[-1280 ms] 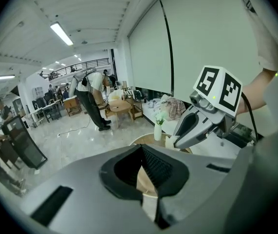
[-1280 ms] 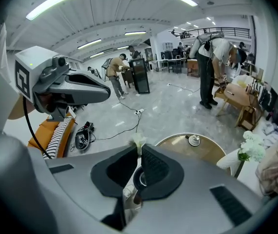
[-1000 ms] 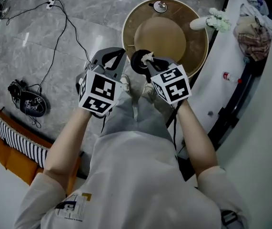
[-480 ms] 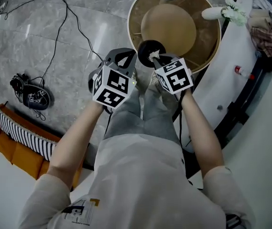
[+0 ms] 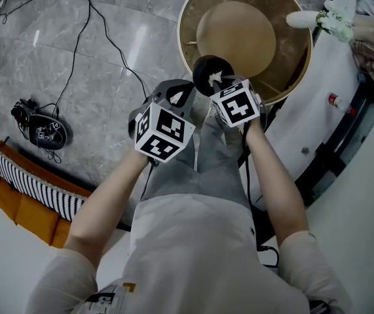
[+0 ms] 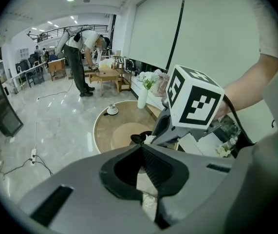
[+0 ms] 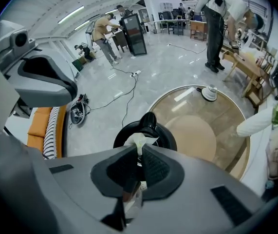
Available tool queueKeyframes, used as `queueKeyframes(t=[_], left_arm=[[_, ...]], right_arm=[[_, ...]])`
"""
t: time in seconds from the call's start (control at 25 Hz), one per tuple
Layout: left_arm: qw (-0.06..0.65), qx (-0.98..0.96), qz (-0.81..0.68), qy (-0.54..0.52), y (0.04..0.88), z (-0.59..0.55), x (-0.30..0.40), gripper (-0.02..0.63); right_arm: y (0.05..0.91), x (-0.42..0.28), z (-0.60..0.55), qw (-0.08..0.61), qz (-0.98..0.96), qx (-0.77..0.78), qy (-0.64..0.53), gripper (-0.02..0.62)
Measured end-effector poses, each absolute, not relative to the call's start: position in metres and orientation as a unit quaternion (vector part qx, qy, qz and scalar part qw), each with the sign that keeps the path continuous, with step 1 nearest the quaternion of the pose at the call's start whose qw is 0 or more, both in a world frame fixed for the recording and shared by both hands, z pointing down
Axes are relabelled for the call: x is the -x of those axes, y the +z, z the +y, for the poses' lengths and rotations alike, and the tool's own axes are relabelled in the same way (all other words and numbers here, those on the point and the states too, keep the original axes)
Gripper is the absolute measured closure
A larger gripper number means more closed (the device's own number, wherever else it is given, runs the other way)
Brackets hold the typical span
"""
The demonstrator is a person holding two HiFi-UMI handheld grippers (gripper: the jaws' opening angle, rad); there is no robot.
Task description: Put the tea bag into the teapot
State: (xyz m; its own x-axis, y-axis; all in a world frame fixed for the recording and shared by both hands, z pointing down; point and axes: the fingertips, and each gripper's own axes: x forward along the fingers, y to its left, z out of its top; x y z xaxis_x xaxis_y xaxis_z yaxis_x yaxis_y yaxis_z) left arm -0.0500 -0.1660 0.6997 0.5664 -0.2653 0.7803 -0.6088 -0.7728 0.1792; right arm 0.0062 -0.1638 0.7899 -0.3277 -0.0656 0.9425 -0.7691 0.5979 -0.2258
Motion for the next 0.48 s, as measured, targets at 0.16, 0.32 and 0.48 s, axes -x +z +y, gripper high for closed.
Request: queueKeyframes(t=[0.16,0.32,0.48], left_arm=[[0.232,-0.854,-0.261,0.386,0.707,-0.169,0.05,0.598],[0.239,-0.852,-0.262,0.386,0.714,-0.173,0.05,0.598],[0.243,-0.851,-0.259,0.388,0.719,-0.171,0.049,0.598]], right_arm=[[0.799,-0.003,-0.163,0.52,-0.73,-0.274,0.35,0.571],[0.805,-0.004,-0.159,0.521,-0.726,-0.269,0.359,0.566],[0.807,-0.001,-0.157,0.519,-0.73,-0.266,0.356,0.539]])
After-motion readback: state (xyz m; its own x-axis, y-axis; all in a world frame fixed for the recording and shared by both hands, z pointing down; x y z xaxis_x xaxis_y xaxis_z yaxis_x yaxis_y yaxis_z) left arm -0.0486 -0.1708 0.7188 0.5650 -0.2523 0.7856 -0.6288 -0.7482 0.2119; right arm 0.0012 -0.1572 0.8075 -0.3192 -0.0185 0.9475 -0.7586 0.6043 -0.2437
